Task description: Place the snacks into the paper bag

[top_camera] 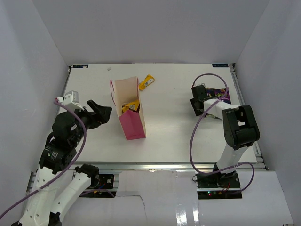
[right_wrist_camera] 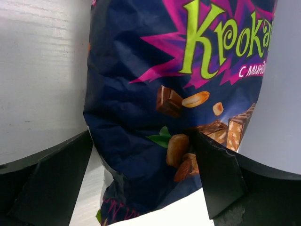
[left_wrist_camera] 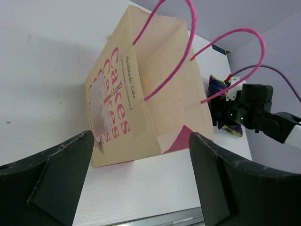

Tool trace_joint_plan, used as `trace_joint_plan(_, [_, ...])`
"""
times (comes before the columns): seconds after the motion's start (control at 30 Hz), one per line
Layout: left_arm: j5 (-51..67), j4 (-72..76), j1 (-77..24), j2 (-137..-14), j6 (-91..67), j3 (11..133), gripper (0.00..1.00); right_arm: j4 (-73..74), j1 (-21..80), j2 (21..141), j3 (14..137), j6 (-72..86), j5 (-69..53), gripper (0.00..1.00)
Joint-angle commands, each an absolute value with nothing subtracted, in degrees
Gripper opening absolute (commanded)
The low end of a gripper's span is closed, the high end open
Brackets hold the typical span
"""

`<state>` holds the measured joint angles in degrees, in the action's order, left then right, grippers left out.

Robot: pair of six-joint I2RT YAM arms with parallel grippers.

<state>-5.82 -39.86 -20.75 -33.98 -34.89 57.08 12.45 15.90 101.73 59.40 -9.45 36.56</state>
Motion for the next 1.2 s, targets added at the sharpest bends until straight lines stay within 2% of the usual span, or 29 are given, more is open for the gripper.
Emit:
trace_joint_plan(0.0, [-3.0, -38.6, -20.8, -33.6, -36.0, 59.5, 0.93, 9.8, 14.6, 102.0, 57.9, -8.4, 38.4, 0.91])
trace_joint_plan(0.03, [-2.1, -38.6, -20.8, -33.7, -36.1, 60.5, 0.93, 9.7, 14.4, 101.7, 57.6, -8.4, 37.5, 0.86])
trace_joint_plan(0.07, [-1.6, -38.6, -20.8, -34.0, -36.2, 61.3, 0.93, 9.8, 14.0, 101.3, 57.3, -8.2, 36.6, 0.75])
trace_joint_plan(0.13, [-0.1, -38.3, -20.8, -35.2, -36.4, 63.2, 0.93, 9.7, 13.4, 99.2, 56.3, -8.2, 32.2, 0.61])
trace_joint_plan(0.17, [1.7, -38.1, -20.8, -35.8, -36.3, 63.9, 0.93, 9.7, 13.0, 98.0, 56.0, -8.1, 30.3, 0.49])
trace_joint_plan(0.2, [3.1, -36.9, -20.8, -36.4, -36.1, 64.5, 0.93, 9.6, 11.8, 96.5, 55.6, -8.0, 25.4, 0.29])
trace_joint_plan(0.3, [9.1, -33.8, -20.8, -40.2, -36.3, 68.3, 0.93, 9.6, 9.5, 88.5, 53.9, -9.7, 13.9, 0.1])
trace_joint_plan(0.37, [13.8, -31.7, -20.8, -45.0, -36.6, 72.2, 0.93, 9.6, 7.0, 84.7, 53.3, -11.9, 5.7, 0.08])
trace_joint_plan(0.47, [19.2, -28.4, -20.9, -52.7, -38.9, 78.0, 0.92, 10.2, 3.0, 77.8, 52.7, -16.9, -18.6, 0.08])
trace_joint_plan(0.63, [25.2, -23.7, -22.2, -65.5, -43.2, 85.3, 0.92, 12.6, -1.4, 71.5, 55.8, -20.2, -42.7, 0.08])
trace_joint_plan(0.8, [24.6, -22.1, -23.9, -70.3, -42.1, 89.3, 0.92, 12.1, -2.4, 71.4, 62.1, -12.8, -54.6, 0.08])
trace_joint_plan(0.97, [24.1, -21.6, -24.1, -70.3, -41.8, 88.2, 0.92, -5.8, -2.3, 71.4, 63.7, 10.2, -62.7, 0.08])
trace_joint_plan(1.17, [23.1, -21.6, -24.2, -68.3, -42.2, 86.0, 0.92, -23.4, -2.3, 73.5, 64.9, 28.1, -66.4, 0.08])
